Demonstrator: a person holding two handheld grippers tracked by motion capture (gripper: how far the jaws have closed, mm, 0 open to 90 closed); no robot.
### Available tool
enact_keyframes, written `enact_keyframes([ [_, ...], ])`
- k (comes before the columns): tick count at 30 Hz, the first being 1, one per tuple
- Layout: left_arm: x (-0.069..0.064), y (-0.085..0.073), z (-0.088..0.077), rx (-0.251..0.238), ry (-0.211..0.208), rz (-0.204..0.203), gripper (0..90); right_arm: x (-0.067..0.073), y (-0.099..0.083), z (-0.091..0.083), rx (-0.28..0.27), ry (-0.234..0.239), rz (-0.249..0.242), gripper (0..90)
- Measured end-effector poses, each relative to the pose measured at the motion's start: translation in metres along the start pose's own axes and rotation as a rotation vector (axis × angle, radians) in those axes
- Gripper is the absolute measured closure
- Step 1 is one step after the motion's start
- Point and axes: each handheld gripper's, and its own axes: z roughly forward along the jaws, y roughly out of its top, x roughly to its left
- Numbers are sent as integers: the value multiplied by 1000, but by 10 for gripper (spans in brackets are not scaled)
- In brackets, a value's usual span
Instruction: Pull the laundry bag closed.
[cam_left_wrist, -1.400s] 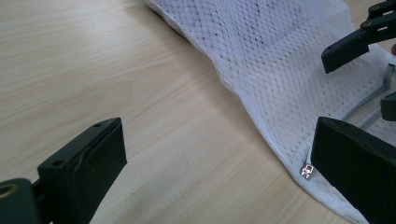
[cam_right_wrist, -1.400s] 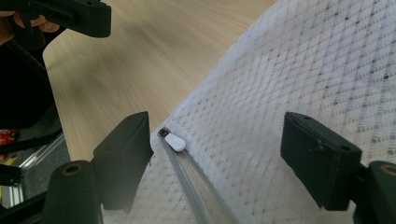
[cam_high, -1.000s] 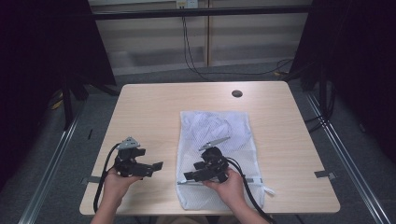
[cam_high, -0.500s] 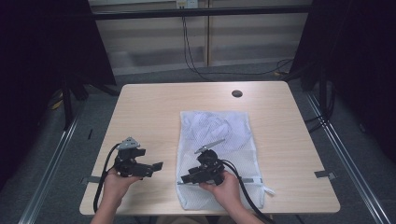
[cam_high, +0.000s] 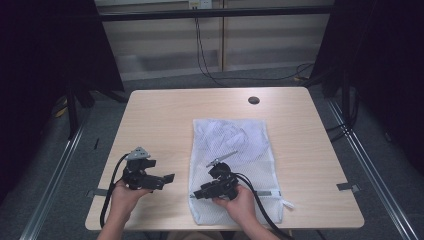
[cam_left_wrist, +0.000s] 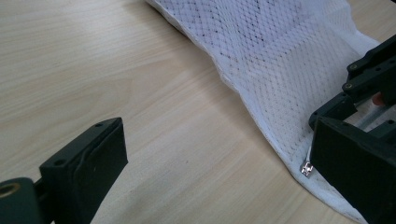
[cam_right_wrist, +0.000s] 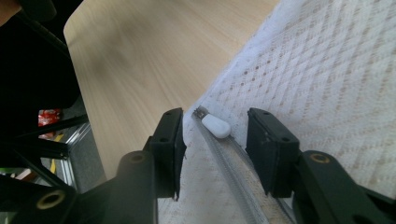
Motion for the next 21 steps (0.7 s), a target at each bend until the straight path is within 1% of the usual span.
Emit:
enact_keyframes([
  [6, 0, 0, 0, 2, 2, 4, 38, -1, 0, 2, -1, 4, 4, 632],
  [7, 0, 0, 0, 3, 2, 4, 39, -1, 0, 3, 7, 5, 14, 644],
  [9, 0, 0, 0, 3, 3, 4, 39, -1, 0, 3, 8, 8, 17, 645],
  [10, 0, 0, 1, 4, 0, 3, 39, -2, 0, 5, 1, 17, 26, 656],
  [13, 0, 0, 1, 4, 2, 3, 39, -2, 1, 6, 3, 33, 29, 659],
  [14, 0, 0, 1, 5, 2, 1, 39, -1, 1, 6, 5, 30, 38, 659],
  [21, 1, 0, 1, 5, 2, -3, 41, -1, 3, 9, -11, 49, 42, 692],
])
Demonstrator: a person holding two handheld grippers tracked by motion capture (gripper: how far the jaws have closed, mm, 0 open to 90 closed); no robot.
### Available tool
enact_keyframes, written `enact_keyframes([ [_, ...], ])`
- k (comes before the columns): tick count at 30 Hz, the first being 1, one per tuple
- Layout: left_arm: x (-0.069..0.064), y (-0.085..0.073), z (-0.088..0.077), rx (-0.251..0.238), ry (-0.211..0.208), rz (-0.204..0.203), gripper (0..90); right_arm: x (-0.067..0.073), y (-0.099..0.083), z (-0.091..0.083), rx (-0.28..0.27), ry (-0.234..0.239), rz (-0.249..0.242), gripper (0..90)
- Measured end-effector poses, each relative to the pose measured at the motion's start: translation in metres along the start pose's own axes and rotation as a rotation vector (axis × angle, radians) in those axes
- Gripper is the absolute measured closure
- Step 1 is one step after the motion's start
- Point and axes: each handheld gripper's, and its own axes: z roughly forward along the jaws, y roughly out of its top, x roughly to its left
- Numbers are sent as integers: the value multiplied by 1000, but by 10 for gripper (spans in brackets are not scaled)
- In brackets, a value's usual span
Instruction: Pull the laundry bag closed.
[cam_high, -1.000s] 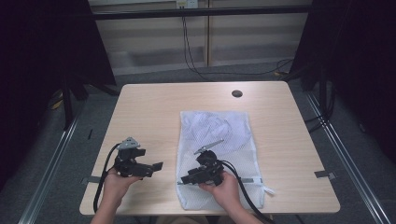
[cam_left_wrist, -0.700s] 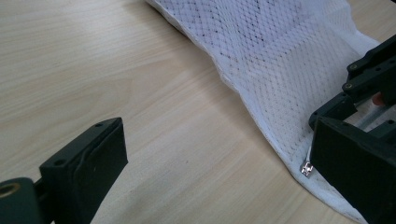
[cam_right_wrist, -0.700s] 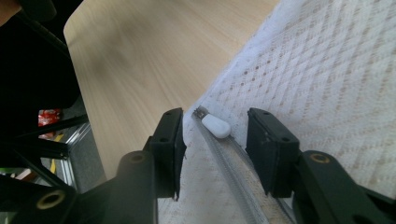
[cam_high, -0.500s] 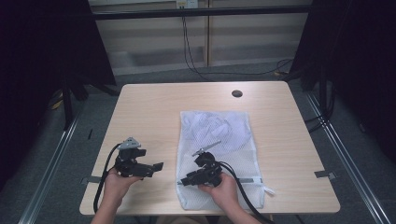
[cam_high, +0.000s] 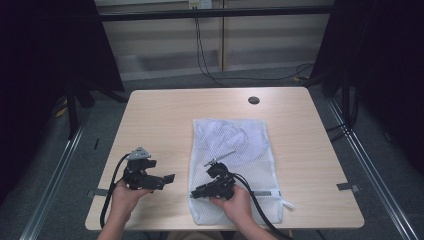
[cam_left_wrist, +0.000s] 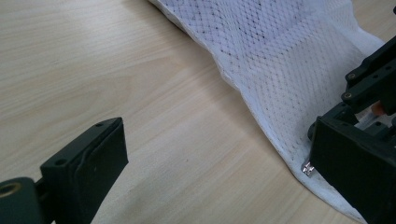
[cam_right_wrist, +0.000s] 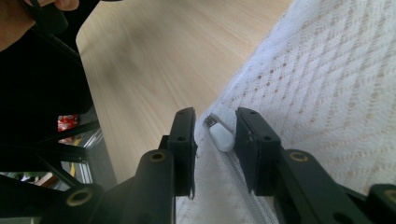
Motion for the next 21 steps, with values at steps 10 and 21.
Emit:
enact_keyframes([
  [10, 0, 0, 0, 2, 3, 2, 42, 4, 0, 3, 5, -9, 7, 754],
  [21, 0, 0, 0, 2, 1, 2, 44, 7, 1, 9, 5, -17, 7, 785],
])
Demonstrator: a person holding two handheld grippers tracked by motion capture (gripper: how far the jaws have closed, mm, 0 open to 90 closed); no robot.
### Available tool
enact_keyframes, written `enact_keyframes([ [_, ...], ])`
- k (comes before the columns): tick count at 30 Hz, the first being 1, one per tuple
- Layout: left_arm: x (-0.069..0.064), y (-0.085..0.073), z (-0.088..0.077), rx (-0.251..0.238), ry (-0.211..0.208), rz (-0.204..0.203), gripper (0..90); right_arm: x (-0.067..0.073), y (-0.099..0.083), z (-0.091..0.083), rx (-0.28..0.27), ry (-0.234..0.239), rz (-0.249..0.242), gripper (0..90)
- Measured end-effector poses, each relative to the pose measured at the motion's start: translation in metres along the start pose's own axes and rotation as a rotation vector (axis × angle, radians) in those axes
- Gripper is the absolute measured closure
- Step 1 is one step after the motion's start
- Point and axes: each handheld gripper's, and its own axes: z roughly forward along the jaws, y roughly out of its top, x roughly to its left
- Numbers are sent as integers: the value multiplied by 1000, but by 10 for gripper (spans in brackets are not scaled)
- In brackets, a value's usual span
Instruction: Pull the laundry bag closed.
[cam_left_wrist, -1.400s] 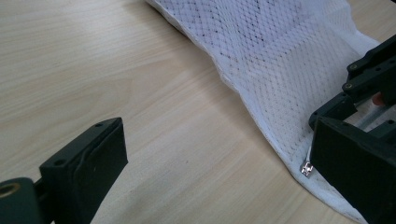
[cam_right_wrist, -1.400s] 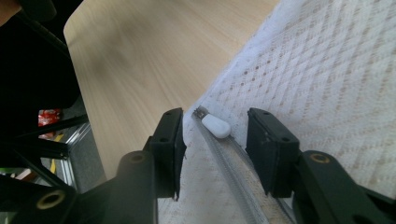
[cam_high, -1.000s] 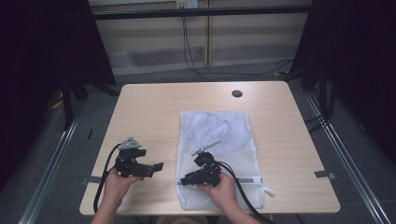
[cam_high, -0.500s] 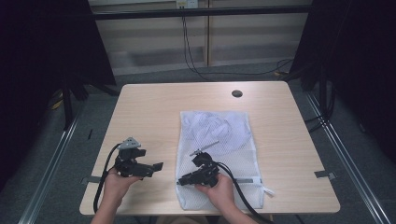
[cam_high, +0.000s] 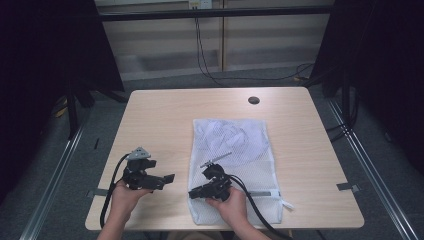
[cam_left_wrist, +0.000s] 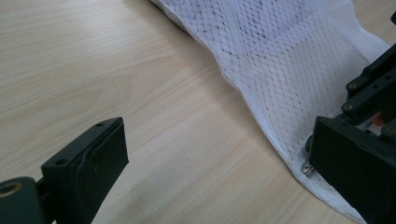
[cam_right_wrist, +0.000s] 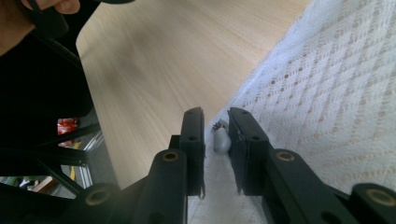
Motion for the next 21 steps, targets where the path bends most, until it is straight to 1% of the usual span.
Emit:
enact_keyframes([
  [1, 0, 0, 0, 0, 2, 1, 44, 0, 0, 0, -1, -4, -1, 811],
  [3, 0, 0, 0, 0, 2, 1, 44, 0, 0, 0, 1, -9, -3, 829],
  [8, 0, 0, 0, 7, -11, -4, 48, 0, 0, -2, 0, -12, -2, 844],
  [10, 0, 0, 0, 11, -37, -23, 69, 0, 1, -6, -13, -9, -4, 866],
  [12, 0, 0, 0, 9, -49, -37, 69, 0, 2, -8, -17, -9, -10, 866],
  [13, 0, 0, 1, 10, -67, -53, 71, 0, 2, -10, -15, -8, 1, 867],
  [15, 0, 1, 1, 12, -88, -63, 72, -2, 2, -15, -26, -5, -5, 866],
  [16, 0, 1, 3, 18, -122, -82, 72, -3, 3, -18, -40, -1, 2, 867],
  [17, 0, 1, 3, 18, -122, -82, 69, -3, 3, -20, -38, 0, 10, 867],
  [20, -1, 2, 4, 17, -158, -103, 64, -4, 3, -23, -48, 2, 10, 867],
  [21, -2, 2, 5, 16, -159, -103, 63, -5, 3, -26, -55, 8, 20, 867],
])
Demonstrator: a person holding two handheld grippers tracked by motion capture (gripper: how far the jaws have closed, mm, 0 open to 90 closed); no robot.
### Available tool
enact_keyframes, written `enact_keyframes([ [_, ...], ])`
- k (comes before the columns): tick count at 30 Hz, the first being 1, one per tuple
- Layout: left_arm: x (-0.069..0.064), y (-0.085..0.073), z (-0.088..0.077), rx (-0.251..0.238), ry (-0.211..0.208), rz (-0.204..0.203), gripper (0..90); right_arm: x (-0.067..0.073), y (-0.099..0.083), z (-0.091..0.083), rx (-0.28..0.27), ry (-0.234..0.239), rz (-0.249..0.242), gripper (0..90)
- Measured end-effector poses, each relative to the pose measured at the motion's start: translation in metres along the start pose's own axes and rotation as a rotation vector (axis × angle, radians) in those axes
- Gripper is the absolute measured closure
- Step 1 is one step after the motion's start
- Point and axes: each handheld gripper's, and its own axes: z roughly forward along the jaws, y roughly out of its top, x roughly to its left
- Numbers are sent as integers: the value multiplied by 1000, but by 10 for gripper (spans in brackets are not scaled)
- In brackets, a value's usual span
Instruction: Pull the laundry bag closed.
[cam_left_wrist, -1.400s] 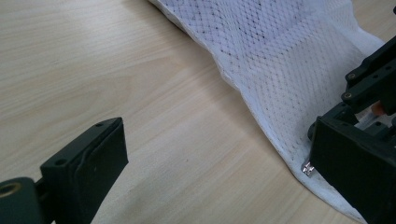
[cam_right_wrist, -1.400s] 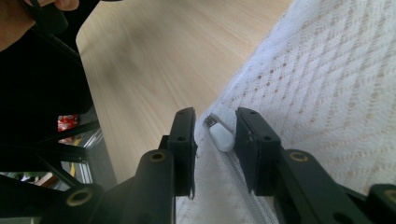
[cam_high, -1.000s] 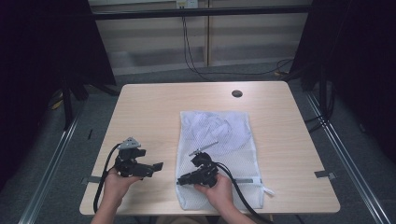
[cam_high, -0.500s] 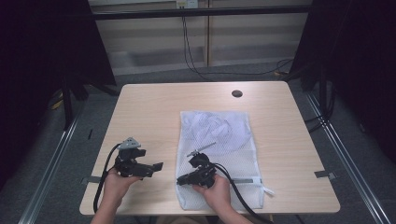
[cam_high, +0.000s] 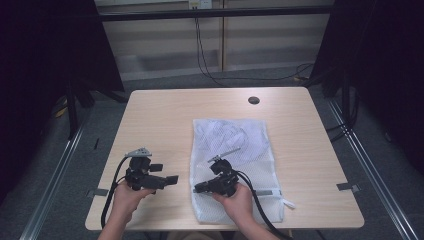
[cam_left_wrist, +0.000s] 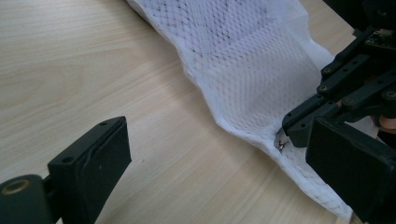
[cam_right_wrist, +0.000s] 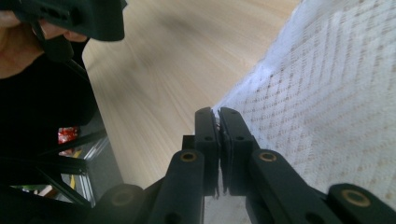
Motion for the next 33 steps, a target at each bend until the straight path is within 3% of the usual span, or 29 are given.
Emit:
enact_keyframes([
  [3, -2, 1, 1, 2, -18, 9, 58, -1, 0, -4, -21, 3, 8, 867],
  [13, -10, 1, 13, 22, -108, -26, 32, -3, 1, -14, -69, 5, 13, 867],
  [33, -21, -2, 30, 104, -195, -15, 123, -4, 3, -24, -122, 30, 31, 867],
])
